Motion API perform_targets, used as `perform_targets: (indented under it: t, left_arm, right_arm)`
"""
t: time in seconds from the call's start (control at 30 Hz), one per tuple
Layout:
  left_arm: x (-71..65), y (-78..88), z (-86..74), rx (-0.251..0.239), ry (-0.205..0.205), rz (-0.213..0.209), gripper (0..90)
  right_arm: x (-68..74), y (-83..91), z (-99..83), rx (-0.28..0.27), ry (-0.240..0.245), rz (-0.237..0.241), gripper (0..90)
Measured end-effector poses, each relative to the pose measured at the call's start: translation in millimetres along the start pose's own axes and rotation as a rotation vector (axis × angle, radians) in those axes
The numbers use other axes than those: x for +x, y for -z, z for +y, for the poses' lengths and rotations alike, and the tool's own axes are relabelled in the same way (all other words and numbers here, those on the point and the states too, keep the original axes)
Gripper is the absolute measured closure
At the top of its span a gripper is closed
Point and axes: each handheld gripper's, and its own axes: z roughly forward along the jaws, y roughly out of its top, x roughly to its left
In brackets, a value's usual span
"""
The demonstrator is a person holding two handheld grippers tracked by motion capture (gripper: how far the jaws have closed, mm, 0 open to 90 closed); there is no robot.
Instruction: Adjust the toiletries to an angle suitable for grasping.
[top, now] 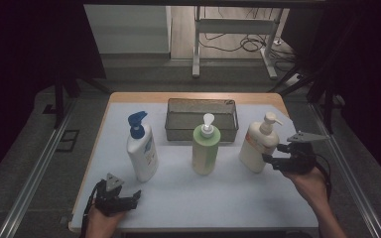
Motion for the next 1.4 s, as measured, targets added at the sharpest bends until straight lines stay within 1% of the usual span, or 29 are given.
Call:
perform_targets:
  t: [0.27, 0.37, 0.57, 0.8, 1.07, 1.1, 1.27, 1.3, 1.4]
  left_arm:
    - [0.0, 0.0, 0.0, 0.0, 0.0, 0.0, 11.3]
    - [0.0, 0.0, 0.0, 0.0, 0.0, 0.0, 11.3]
    - [0.0, 0.0, 0.0, 0.0, 0.0, 0.0, 11.4]
    - [0.0, 0.0, 0.0, 0.0, 0.0, -0.001, 11.4]
    - [0.1, 0.0, 0.0, 0.0, 0.0, -0.001, 11.4]
    - [0.1, 0.0, 0.0, 0.0, 0.0, -0.001, 11.3]
    - [0.1, 0.0, 0.0, 0.0, 0.0, -0.001, 11.4]
    - [0.0, 0.0, 0.0, 0.0, 0.0, 0.0, 11.3]
    - [0.1, 0.0, 0.0, 0.0, 0.001, -0.001, 11.3]
  right_arm:
    - [-1.4, -8.8, 8.7, 0.001, 0.007, -0.001, 26.3]
    - [-1.6, -14.5, 12.4, 0.003, 0.005, 0.002, 25.6]
    - [-0.8, -23.8, 17.5, -0.002, 0.008, 0.01, 25.5]
    - [0.7, -31.7, 21.8, 0.0, 0.021, 0.003, 26.0]
    - [-0.2, -36.6, 24.0, -0.001, 0.028, -0.004, 30.9]
    - [-0.7, -36.7, 24.1, 0.006, 0.046, -0.009, 33.9]
    - [-0.7, -35.7, 23.3, 0.002, 0.054, -0.006, 35.1]
    - [1.5, -35.1, 23.3, 0.001, 0.066, -0.012, 35.6]
    - [3.6, -34.6, 23.5, 0.0, 0.077, -0.016, 35.9]
